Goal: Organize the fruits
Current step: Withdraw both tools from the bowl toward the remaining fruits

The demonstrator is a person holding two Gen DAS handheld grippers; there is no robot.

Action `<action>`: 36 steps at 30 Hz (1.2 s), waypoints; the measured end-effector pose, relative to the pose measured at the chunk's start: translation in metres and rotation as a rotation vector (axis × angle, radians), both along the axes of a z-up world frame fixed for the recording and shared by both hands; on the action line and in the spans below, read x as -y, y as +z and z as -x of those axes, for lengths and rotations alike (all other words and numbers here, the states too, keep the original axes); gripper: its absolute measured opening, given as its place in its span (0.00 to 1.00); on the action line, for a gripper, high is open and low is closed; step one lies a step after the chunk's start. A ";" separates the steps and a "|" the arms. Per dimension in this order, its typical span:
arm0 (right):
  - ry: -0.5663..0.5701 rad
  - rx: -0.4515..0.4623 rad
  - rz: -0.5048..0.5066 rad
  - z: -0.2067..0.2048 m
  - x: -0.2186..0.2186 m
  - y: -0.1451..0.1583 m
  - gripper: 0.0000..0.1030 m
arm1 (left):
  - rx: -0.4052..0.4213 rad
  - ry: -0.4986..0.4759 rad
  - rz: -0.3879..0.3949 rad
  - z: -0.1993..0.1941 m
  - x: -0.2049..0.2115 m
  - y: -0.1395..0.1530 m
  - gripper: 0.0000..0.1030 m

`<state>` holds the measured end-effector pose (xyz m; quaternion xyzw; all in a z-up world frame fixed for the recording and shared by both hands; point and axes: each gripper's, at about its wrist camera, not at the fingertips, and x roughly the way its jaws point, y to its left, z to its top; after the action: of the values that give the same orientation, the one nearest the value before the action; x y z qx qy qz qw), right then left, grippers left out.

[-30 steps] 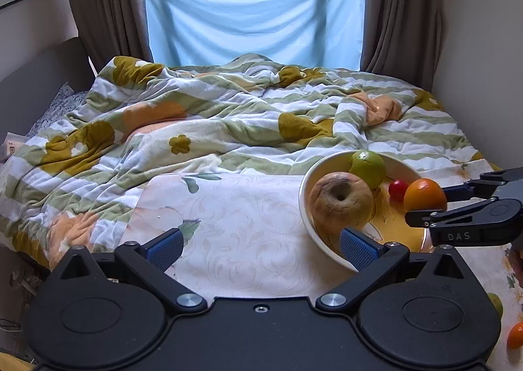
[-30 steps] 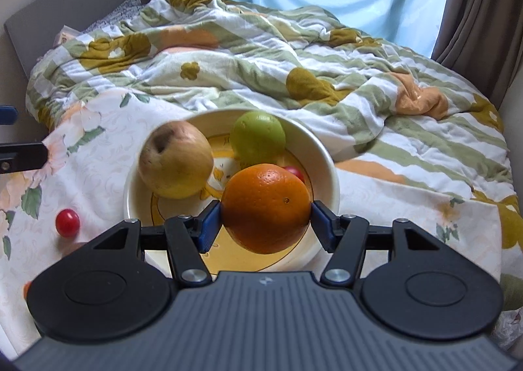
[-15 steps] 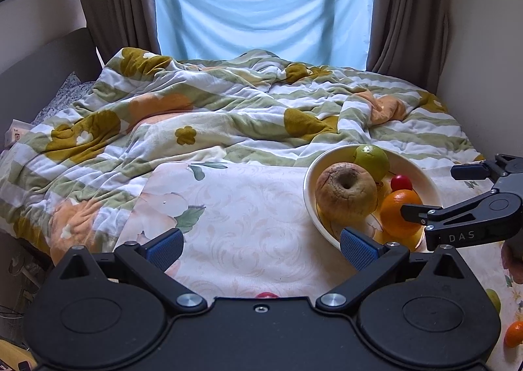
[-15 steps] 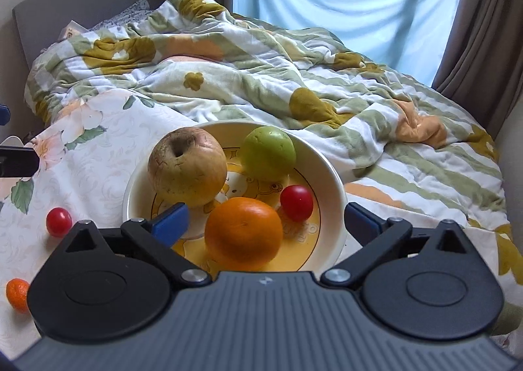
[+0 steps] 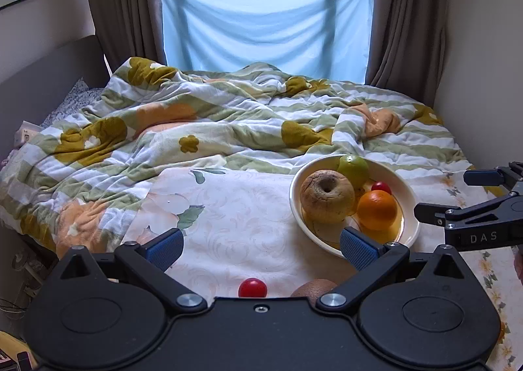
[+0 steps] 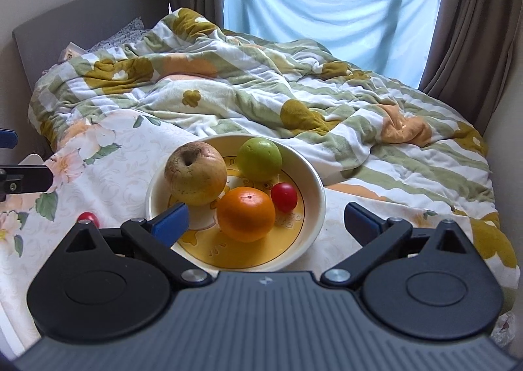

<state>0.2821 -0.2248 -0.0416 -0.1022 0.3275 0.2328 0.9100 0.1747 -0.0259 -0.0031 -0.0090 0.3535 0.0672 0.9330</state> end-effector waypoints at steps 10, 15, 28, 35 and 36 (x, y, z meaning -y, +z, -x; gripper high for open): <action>0.008 0.020 0.003 0.050 0.022 0.027 1.00 | 0.051 -0.007 -0.008 0.039 0.021 0.022 1.00; -0.005 0.014 -0.008 0.075 0.038 0.037 1.00 | 0.066 -0.018 -0.026 0.059 0.035 0.026 1.00; -0.080 0.001 0.005 0.138 0.081 0.043 1.00 | 0.050 -0.064 -0.026 0.082 0.066 0.010 1.00; -0.165 -0.019 0.003 0.162 0.101 0.029 1.00 | 0.041 -0.122 -0.034 0.080 0.076 -0.013 1.00; -0.182 -0.023 0.007 0.165 0.104 0.025 1.00 | 0.038 -0.134 -0.035 0.078 0.077 -0.017 1.00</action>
<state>0.1174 -0.3284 -0.0166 -0.0725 0.3468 0.1494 0.9231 0.0966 -0.1026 -0.0198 0.0297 0.3345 0.0106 0.9419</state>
